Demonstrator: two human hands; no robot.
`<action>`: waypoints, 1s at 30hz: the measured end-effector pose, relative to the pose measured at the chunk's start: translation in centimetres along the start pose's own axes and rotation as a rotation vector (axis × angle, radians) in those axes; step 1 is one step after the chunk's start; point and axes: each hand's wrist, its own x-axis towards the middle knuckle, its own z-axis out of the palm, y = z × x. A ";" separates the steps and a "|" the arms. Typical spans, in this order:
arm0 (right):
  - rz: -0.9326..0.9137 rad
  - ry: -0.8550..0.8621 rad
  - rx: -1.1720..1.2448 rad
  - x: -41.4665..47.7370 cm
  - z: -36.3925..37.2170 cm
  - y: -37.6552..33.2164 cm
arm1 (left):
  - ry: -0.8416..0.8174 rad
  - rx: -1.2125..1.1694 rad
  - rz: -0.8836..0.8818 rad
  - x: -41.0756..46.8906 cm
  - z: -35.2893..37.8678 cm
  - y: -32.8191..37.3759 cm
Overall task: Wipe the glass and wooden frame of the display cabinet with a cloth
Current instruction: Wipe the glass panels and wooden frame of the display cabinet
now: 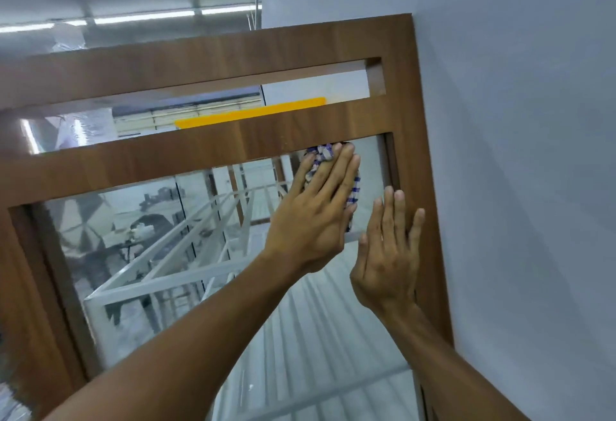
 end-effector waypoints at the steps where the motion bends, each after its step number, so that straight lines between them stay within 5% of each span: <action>1: 0.007 0.007 -0.001 -0.5 0.0 0.2 | -0.005 0.003 0.013 0.5 0.1 0.3; 11: 0.046 -0.037 0.039 -0.9 -0.5 -0.6 | -0.036 0.004 0.111 0.8 -0.4 0.4; 24: -0.340 -0.181 0.229 1.7 1.9 -19.7 | 0.001 0.095 -0.412 -17.6 -5.8 -13.6; 30: -0.287 -0.183 0.194 0.8 2.8 -21.7 | 0.072 0.039 -0.614 -19.9 -5.6 -13.5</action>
